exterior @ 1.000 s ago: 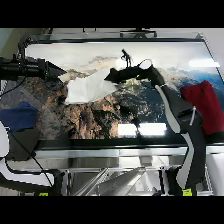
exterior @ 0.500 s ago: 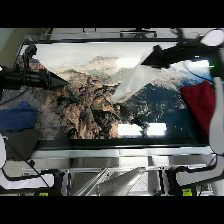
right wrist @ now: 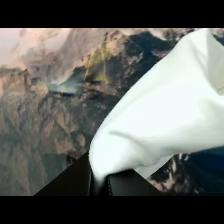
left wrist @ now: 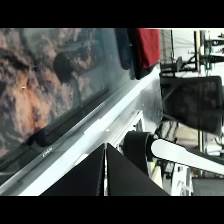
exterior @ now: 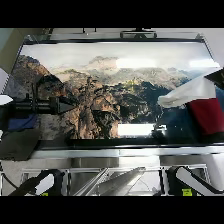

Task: Fold the shirts.

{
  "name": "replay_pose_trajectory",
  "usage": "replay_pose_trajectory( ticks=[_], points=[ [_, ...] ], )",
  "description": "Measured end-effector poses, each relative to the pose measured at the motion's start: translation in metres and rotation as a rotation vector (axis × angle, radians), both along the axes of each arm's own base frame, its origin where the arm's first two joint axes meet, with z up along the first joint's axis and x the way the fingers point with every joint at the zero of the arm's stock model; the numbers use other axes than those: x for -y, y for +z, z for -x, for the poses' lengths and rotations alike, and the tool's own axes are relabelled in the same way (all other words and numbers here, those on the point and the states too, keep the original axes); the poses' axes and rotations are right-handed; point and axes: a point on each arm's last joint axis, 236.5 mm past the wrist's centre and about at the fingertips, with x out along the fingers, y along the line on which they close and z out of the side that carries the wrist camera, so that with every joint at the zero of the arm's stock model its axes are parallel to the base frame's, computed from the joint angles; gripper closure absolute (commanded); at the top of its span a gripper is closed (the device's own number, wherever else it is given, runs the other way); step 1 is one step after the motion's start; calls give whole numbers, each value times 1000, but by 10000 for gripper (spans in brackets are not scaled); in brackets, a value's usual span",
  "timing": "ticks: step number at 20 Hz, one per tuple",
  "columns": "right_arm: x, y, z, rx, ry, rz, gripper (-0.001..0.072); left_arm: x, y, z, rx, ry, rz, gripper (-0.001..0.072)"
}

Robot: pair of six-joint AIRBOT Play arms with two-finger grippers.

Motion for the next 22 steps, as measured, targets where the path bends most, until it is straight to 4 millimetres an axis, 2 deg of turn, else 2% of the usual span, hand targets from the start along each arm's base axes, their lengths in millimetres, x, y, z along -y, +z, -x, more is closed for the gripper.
replay_pose_trajectory(
  ticks=[2, 4, 7, 9, 10, 12, 13, 15, 16, 17, 19, 22],
  points=[
    [16, 8, -11, 85, -40, -9, 694, 0, -7, 3, 0, 34, -10, 692],
    [22, 32, -38, 260, -30, -60, 693, -3, -13, -2, 11, 77, -25, 692],
    [48, 100, -87, 623, -43, -148, 693, -9, -19, -15, 32, 148, -50, 692],
    [72, 133, -108, 769, -63, -177, 693, -12, -21, -22, 44, 182, -62, 692],
    [82, 141, -114, 805, -74, -181, 693, -14, -21, -25, 48, 194, -66, 692],
    [98, 144, -121, 820, -96, -173, 694, -16, -23, -28, 54, 212, -73, 692],
    [107, 139, -122, 799, -114, -159, 694, -17, -23, -30, 58, 219, -76, 692],
    [122, 109, -121, 688, -129, -115, 694, -17, -23, -31, 58, 223, -78, 692],
    [124, 86, -116, 602, -115, -94, 694, -17, -23, -31, 58, 223, -78, 692],
    [125, 53, -107, 489, -96, -82, 693, -17, -23, -31, 58, 222, -78, 691],
    [132, -13, -80, 273, -124, -92, 693, -17, -23, -30, 56, 218, -77, 691],
    [145, -75, -22, 90, -284, -149, 693, -15, -23, -26, 53, 199, -72, 692]
  ],
)
